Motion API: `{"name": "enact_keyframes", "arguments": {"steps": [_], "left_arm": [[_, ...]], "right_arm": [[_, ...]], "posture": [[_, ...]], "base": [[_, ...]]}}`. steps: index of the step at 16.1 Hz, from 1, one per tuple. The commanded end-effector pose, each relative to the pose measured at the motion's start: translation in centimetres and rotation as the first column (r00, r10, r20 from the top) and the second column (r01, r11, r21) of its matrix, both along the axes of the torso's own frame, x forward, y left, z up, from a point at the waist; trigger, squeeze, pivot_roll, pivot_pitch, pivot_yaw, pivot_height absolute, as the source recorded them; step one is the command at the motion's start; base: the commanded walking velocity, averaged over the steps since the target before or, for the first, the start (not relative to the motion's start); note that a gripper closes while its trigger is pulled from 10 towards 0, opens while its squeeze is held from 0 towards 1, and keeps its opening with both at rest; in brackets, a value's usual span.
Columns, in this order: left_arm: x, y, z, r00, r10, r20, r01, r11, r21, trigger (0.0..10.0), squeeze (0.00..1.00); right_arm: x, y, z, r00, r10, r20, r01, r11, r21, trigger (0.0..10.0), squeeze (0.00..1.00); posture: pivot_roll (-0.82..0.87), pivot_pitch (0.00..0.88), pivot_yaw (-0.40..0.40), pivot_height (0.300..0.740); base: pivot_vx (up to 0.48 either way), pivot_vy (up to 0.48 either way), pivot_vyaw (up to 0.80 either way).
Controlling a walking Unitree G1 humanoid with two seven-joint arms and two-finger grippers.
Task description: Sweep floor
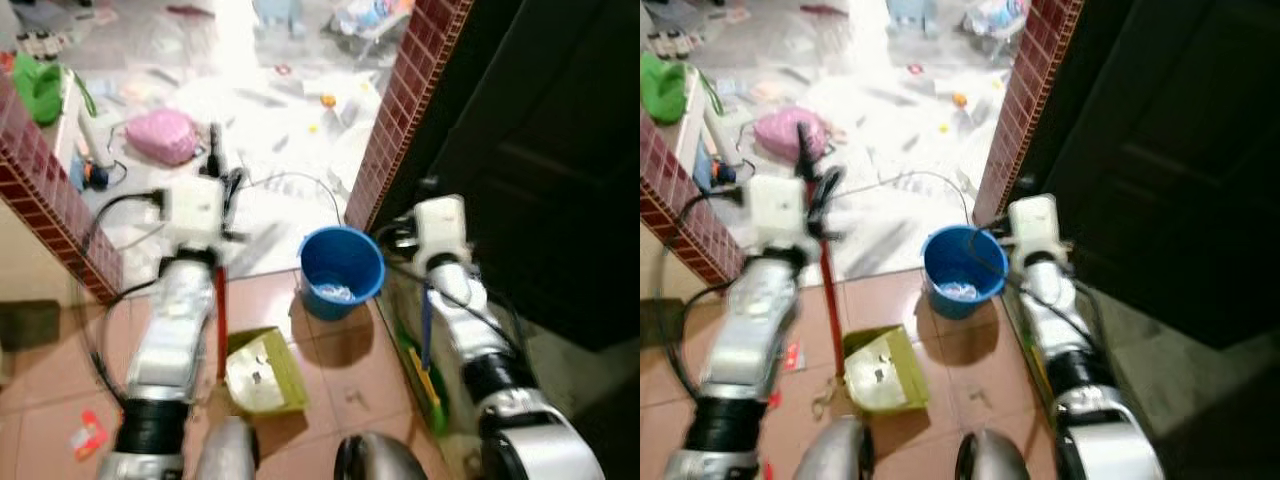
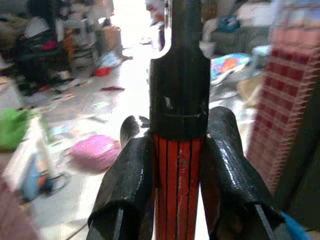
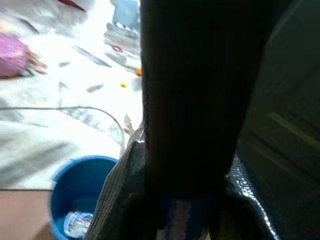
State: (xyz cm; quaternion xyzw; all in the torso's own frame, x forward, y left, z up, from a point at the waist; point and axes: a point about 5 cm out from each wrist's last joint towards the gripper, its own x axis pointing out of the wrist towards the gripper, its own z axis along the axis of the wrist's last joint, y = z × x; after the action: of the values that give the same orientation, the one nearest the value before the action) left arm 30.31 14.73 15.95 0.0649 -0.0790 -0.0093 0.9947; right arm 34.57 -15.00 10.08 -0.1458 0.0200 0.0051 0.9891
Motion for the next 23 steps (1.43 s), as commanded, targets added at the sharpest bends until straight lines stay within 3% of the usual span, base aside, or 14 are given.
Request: {"name": "enact_keyframes", "arguments": {"steps": [1,4,5,8,13,17,20,22,23], "left_arm": [[-0.1,-0.9,1.4,0.997,-0.038,0.062,0.038,0.999,0.011,10.0,0.00],[-0.5,-1.6,2.0,0.993,-0.098,0.069,0.095,0.994,0.045,10.0,0.00],[-0.8,-2.4,1.3,0.981,-0.189,0.041,0.186,0.980,0.071,10.0,0.00],[-1.0,-3.9,-0.4,0.956,-0.292,0.001,0.291,0.955,0.061,10.0,0.00],[0.4,-6.7,-2.3,0.927,-0.374,-0.032,0.375,0.925,0.064,10.0,0.00],[0.9,-8.3,-3.8,0.912,-0.408,-0.052,0.411,0.909,0.071,10.0,0.00],[0.9,-8.3,-5.3,0.922,-0.378,-0.082,0.382,0.923,0.042,10.0,0.00],[1.1,-8.3,-6.0,0.925,-0.368,-0.098,0.372,0.928,0.026,10.0,0.00],[1.4,-8.4,-5.9,0.927,-0.365,-0.090,0.368,0.930,0.021,10.0,0.00]], "right_arm": [[0.3,-0.7,0.6,1.000,-0.017,0.014,0.017,1.000,-0.006,10.0,0.00],[0.3,-0.8,0.4,1.000,-0.019,0.008,0.019,1.000,-0.006,10.0,0.00],[0.4,-0.7,0.3,1.000,-0.019,0.003,0.019,1.000,-0.003,10.0,0.00],[0.6,-0.3,0.6,1.000,-0.011,0.009,0.011,1.000,0.010,10.0,0.00],[0.8,-0.4,0.7,0.999,-0.036,-0.001,0.036,0.996,0.078,10.0,0.00],[1.4,0.0,1.3,0.995,-0.090,-0.052,0.100,0.967,0.233,10.0,0.00],[2.0,0.8,2.7,0.996,-0.078,-0.053,0.091,0.938,0.334,10.0,0.00],[2.3,1.2,3.2,0.995,-0.065,-0.072,0.089,0.907,0.411,10.0,0.00],[2.5,1.9,4.2,0.998,-0.020,-0.053,0.044,0.866,0.498,10.0,0.00]], "posture": [[0.00,0.132,-0.077,0.740],[0.00,0.132,-0.077,0.740],[0.01,0.133,-0.078,0.740],[0.01,0.133,-0.079,0.740],[-0.01,0.128,-0.076,0.740],[-0.02,0.124,-0.069,0.740],[-0.03,0.121,-0.065,0.740],[-0.03,0.119,-0.065,0.740],[-0.04,0.115,-0.064,0.740]], "base": [[0.000,0.000,0.00],[0.000,0.000,0.00],[0.000,0.000,0.00],[0.000,0.000,0.00],[0.000,0.000,0.00],[0.000,0.000,0.00],[0.000,0.000,0.00],[0.000,0.000,0.00],[0.000,0.000,0.00]]}}
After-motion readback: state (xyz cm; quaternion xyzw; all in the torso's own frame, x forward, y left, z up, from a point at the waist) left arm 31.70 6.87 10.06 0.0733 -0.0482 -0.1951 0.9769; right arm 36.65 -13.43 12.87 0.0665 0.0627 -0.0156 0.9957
